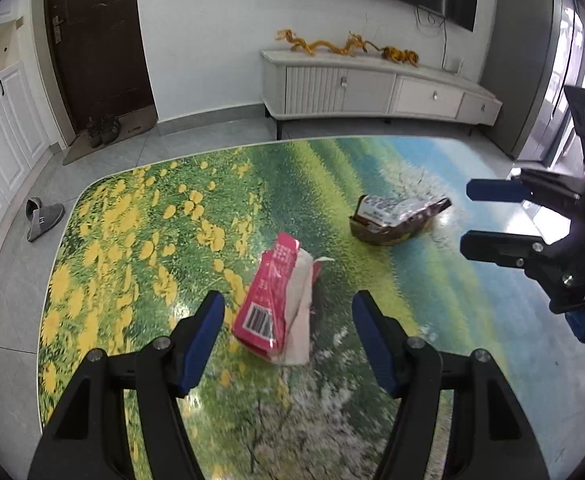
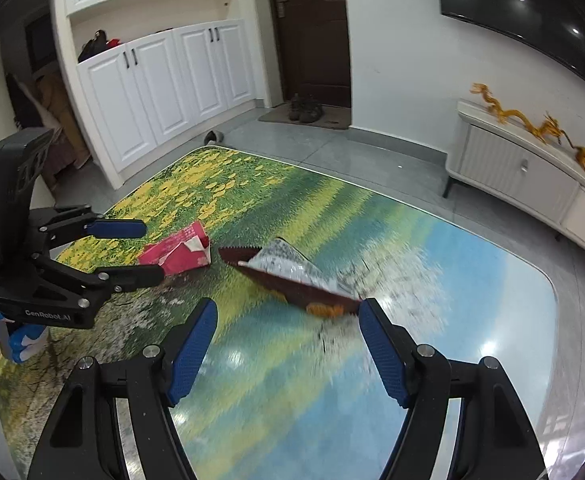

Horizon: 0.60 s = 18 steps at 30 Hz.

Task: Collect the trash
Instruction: 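Grasp the brown snack wrapper with the right tool while the left tool grasps the pink wrapper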

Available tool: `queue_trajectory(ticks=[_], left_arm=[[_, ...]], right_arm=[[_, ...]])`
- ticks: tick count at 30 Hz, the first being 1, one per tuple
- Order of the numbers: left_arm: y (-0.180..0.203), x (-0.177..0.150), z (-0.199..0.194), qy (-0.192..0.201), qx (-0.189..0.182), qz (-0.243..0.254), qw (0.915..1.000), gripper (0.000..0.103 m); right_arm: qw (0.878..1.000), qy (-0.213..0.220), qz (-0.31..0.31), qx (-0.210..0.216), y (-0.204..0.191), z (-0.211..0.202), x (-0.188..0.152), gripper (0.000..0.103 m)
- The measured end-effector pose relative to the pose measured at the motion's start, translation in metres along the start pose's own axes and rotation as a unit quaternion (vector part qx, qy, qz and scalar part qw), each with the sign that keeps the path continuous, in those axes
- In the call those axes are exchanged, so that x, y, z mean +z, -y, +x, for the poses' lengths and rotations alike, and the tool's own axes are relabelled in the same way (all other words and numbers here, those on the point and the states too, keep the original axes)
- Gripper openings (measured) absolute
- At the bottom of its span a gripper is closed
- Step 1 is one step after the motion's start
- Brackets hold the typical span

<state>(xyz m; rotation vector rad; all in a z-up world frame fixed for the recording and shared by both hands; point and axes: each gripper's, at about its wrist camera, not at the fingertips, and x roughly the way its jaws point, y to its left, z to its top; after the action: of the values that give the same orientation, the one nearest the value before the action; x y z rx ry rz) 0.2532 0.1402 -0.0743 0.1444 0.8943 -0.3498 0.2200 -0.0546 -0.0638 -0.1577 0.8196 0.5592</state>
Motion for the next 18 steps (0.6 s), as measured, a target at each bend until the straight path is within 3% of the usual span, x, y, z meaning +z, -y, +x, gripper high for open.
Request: queue_trajectory(ticks=[10,14,18], left_arm=[[-0.004,0.009,0.026,-0.024,-0.007,0.023,0.9994,0.065],[-0.001,0.01,0.029,-0.028,-0.009,0.023,0.9993,0.065],[0.0,0.006,0.031,-0.028,-0.011,0.014,0.9995,0.063]], right_arm=[[0.998,-0.036,-0.032,0.043,0.013,0.056,0.015,0.072],[0.998,-0.043,-0.027,0.041,0.018,0.064,0.015,0.071],[0.998,-0.041,-0.036,0.032,0.016,0.061,0.01,0.044]])
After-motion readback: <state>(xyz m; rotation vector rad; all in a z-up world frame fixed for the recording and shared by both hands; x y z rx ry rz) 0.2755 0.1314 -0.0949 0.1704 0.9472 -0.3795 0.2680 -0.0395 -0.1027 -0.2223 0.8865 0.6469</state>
